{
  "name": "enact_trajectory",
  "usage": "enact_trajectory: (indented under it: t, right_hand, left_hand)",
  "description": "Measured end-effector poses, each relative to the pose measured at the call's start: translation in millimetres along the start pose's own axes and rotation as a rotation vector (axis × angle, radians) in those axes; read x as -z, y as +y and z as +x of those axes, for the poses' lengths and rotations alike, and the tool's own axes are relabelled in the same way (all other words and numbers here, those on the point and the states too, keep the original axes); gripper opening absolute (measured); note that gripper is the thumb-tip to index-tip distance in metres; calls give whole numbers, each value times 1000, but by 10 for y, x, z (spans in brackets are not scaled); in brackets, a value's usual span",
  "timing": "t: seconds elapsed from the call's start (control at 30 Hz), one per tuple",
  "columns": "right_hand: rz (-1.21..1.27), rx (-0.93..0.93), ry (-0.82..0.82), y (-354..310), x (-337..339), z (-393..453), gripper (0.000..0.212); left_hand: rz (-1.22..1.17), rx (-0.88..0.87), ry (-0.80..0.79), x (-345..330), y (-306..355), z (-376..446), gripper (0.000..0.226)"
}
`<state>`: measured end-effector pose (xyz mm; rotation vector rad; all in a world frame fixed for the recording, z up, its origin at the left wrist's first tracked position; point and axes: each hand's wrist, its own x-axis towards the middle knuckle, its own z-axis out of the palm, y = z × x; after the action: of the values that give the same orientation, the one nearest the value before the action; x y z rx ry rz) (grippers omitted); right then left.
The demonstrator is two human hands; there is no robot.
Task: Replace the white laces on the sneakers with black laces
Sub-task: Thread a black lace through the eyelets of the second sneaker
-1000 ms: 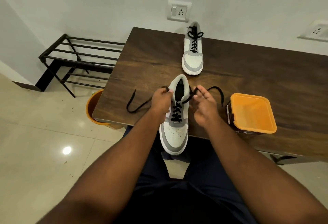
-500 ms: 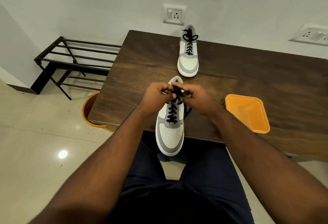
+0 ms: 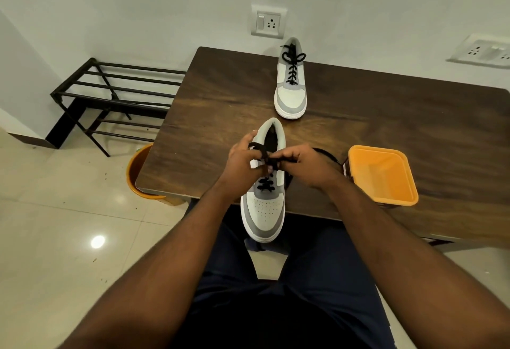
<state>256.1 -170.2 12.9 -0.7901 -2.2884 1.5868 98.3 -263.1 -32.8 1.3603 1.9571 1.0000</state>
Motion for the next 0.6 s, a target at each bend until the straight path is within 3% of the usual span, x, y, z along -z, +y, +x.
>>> enact_trajectory:
  t: [0.1, 0.13, 0.2, 0.27, 0.37, 0.47, 0.6]
  right_hand:
    - [136, -67, 64, 15, 25, -14, 29]
    - [139, -83, 119, 33, 48, -4, 26]
    - [52, -108, 226, 61, 169, 1, 15]
    - [-90, -147, 354, 62, 332, -7, 6]
    - [-205, -104, 506, -2, 569, -28, 16]
    - [-354, -51, 523, -81, 697, -32, 15]
    - [-900, -105, 570, 6, 834, -38, 23]
  left_hand:
    - [-59, 46, 43, 99, 114, -53, 10]
    - [-85, 68, 83, 164, 166, -77, 16]
    - [-262, 120, 161, 324, 215, -148, 36]
    - [-460, 137, 216, 511, 180, -223, 40]
    - [-512, 164, 314, 743, 115, -288, 41]
    - [-244, 224, 343, 935, -28, -262, 45]
    - [385, 286, 322, 1115, -302, -255, 31]
